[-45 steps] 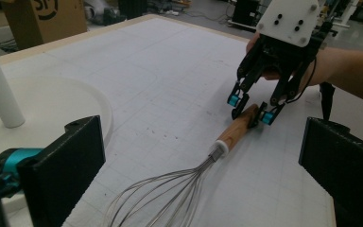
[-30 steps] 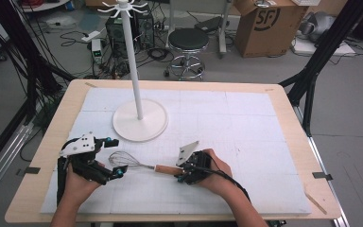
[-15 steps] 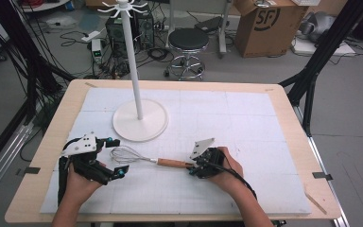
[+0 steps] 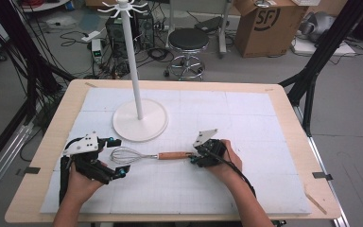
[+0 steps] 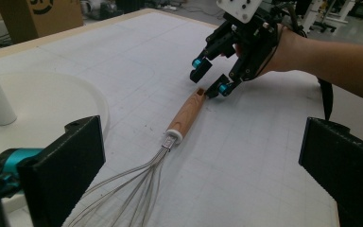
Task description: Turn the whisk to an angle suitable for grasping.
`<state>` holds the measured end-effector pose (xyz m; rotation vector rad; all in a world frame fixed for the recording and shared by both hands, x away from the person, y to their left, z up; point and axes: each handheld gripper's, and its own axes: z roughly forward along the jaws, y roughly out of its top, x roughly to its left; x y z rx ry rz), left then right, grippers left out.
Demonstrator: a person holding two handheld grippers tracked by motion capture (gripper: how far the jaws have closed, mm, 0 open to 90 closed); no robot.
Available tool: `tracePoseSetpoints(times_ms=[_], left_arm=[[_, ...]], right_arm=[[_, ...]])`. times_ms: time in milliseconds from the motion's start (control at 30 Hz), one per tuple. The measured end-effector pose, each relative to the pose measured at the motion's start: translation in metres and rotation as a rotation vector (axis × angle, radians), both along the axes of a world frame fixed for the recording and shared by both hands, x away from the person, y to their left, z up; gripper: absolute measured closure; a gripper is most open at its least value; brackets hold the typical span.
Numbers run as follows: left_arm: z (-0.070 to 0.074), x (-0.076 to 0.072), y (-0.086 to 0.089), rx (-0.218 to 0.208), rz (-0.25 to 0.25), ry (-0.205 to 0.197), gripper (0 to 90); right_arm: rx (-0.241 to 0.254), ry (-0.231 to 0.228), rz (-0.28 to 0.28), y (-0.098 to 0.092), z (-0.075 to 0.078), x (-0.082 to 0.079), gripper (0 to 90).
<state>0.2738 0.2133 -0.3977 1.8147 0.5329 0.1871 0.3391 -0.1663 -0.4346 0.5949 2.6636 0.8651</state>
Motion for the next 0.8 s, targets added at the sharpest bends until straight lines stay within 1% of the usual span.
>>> tracePoseSetpoints(times_ms=[33,67,167,200,367,433,500,567,600,633,667,700,733,800], left_arm=[[0.000,0.000,0.000,0.000,0.000,0.000,1.6],[0.000,0.000,0.000,-0.002,0.000,0.002,1.6],[0.000,0.001,0.000,0.001,-0.003,0.002,1.6],[-0.001,0.001,0.000,0.000,-0.001,0.002,1.6],[-0.001,0.001,0.000,0.005,-0.001,0.001,1.7],[-0.001,0.002,0.001,0.005,-0.002,0.001,1.6],[-0.001,0.001,0.000,0.004,-0.002,0.002,1.6],[-0.001,0.001,0.000,0.000,-0.004,0.003,1.6],[-0.001,0.002,0.001,-0.001,-0.004,0.004,1.6],[-0.002,0.002,0.001,-0.003,-0.003,0.005,1.6],[-0.002,0.002,0.001,0.001,-0.003,0.005,1.6],[-0.003,0.003,0.001,0.001,-0.003,0.006,1.6],[-0.003,0.002,0.001,0.000,-0.004,0.008,1.6],[-0.004,0.002,0.002,0.001,-0.004,0.010,1.6]], right_arm=[[0.001,-0.007,-0.005,-0.001,0.000,0.002,54.3],[0.004,-0.011,-0.023,-0.001,-0.001,0.003,54.2],[0.017,-0.007,-0.046,-0.004,-0.002,0.007,52.4],[0.025,0.001,-0.050,-0.004,-0.002,0.008,52.0],[0.027,-0.011,-0.064,-0.009,-0.001,0.010,49.7],[0.059,0.010,-0.078,-0.012,0.002,0.008,46.8],[0.086,0.005,-0.089,-0.016,0.006,0.006,43.1],[0.108,0.012,-0.101,-0.022,0.011,0.002,40.0],[0.114,0.011,-0.110,-0.026,0.014,-0.001,38.2],[0.144,0.005,-0.130,-0.036,0.018,-0.007,36.3],[0.144,0.005,-0.130,-0.036,0.018,-0.007,36.3],[0.157,0.004,-0.140,-0.041,0.020,-0.010,35.9],[0.177,-0.003,-0.142,-0.047,0.022,-0.013,34.7],[0.202,-0.019,-0.153,-0.059,0.026,-0.019,32.4]])
